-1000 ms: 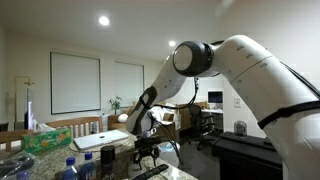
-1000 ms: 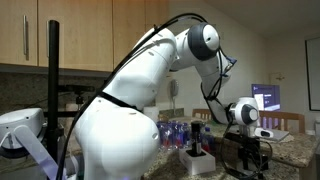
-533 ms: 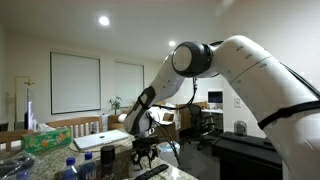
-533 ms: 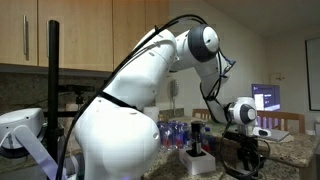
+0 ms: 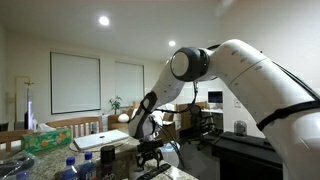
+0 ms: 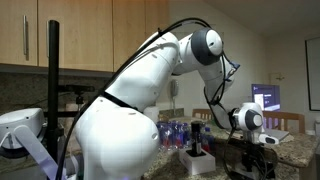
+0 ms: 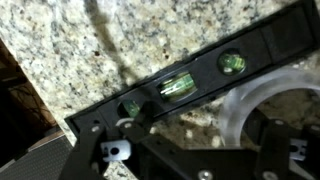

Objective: Stack the objects to the right of the box on top of the box

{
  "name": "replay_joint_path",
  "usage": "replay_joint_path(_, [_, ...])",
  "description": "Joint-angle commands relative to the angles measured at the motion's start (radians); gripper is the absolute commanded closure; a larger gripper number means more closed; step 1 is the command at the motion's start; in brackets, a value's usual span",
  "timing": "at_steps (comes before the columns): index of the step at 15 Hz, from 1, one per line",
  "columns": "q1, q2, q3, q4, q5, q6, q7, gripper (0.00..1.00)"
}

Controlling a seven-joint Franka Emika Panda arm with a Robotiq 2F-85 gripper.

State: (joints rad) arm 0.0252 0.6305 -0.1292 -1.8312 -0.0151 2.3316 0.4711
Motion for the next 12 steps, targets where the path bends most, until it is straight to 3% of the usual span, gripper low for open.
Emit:
replay_joint_path(1, [-0.023, 0.006, 0.005, -0.011, 0.017, 0.019, -0.07, 0.43])
replay_joint_path(9, [0.006, -0.008, 0.018, 0.0, 0.019, 0.002, -0.058, 0.95])
replay_joint_path(10, [0.012, -0.013, 0.016, -0.006, 0.017, 0.004, -0.05, 1.0])
replay_joint_path(12, [0.024, -0.029, 0.012, -0.023, 0.012, 0.003, -0.032, 0.96])
